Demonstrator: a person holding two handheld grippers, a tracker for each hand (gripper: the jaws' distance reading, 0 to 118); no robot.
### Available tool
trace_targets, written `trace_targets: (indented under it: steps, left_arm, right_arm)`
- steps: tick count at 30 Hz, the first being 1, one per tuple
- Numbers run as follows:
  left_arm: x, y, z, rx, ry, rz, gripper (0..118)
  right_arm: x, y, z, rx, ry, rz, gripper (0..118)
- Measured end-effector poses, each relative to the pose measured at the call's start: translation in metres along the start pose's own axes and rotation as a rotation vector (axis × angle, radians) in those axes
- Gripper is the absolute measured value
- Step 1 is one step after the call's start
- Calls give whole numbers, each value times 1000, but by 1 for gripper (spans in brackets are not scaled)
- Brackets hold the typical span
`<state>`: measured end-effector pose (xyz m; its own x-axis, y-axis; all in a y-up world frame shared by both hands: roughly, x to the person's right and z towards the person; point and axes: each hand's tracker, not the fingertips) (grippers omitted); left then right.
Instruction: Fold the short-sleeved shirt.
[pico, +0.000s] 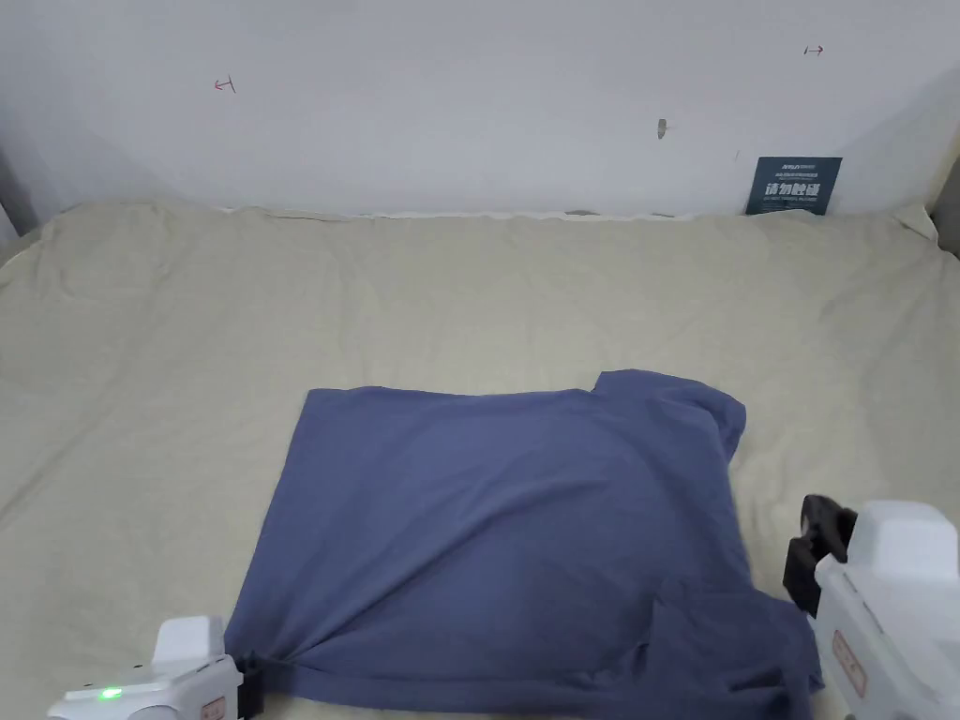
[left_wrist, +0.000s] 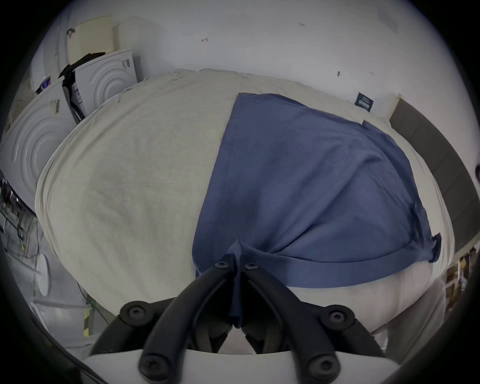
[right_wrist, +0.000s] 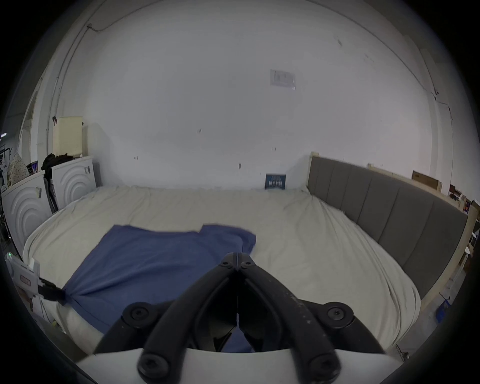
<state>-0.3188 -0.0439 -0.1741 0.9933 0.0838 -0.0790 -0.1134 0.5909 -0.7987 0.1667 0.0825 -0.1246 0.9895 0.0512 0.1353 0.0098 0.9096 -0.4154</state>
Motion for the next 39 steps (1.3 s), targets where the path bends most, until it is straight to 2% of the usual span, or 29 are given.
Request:
trace_targets:
  steps: [2, 3, 4, 6, 7, 11, 12, 13, 15, 16, 18, 24, 28, 35, 39]
  left_arm:
    - [1, 2, 4, 14, -1, -10, 4]
    - [2, 3, 7, 26, 7, -32, 4]
    - [0, 4, 11, 40, 10, -43, 3]
    - [1, 7, 15, 48, 4, -45, 3]
    - [1, 8, 18, 54, 0, -43, 3]
    - [0, 10, 23, 69, -5, -39, 3]
    - [-2, 10, 22, 69, -6, -37, 3]
    - [-2, 10, 22, 67, -6, -35, 3]
    - [-2, 9, 21, 64, 0, -35, 3]
    - [-5, 9, 20, 62, 4, -35, 3]
    - [-6, 8, 19, 62, 6, -25, 3]
    - [-11, 26, 33, 128, -1, 16, 3]
    - [-11, 55, 37, 200, -2, 33, 3]
    - [-3, 116, -2, 236, 31, 22, 3]
    - [6, 146, -49, 184, 47, -4, 3]
  right_arm:
    - [5, -21, -8, -116, 0, -2, 24]
    - [8, -34, -14, -185, -1, -11, 43]
    - [10, -47, -20, -258, -1, -23, 68]
    - [15, -76, -30, -364, 2, -47, 95]
    - [15, -89, -34, -409, 2, -45, 103]
    - [13, -124, -46, -484, -15, -34, 101]
    - [14, -129, -50, -495, -3, -42, 95]
    - [15, -133, -54, -497, 9, -55, 76]
    - [20, -142, -62, -506, 27, -67, 31]
    - [21, -144, -64, -511, 49, -69, 20]
    - [21, -144, -62, -499, 60, -71, 10]
    - [16, -96, -39, -344, 73, -26, 10]
    - [11, -48, -50, -238, 61, 8, 10]
    - [6, 3, -123, -216, 38, 32, 10]
    - [4, 8, -182, -309, 3, 46, 10]
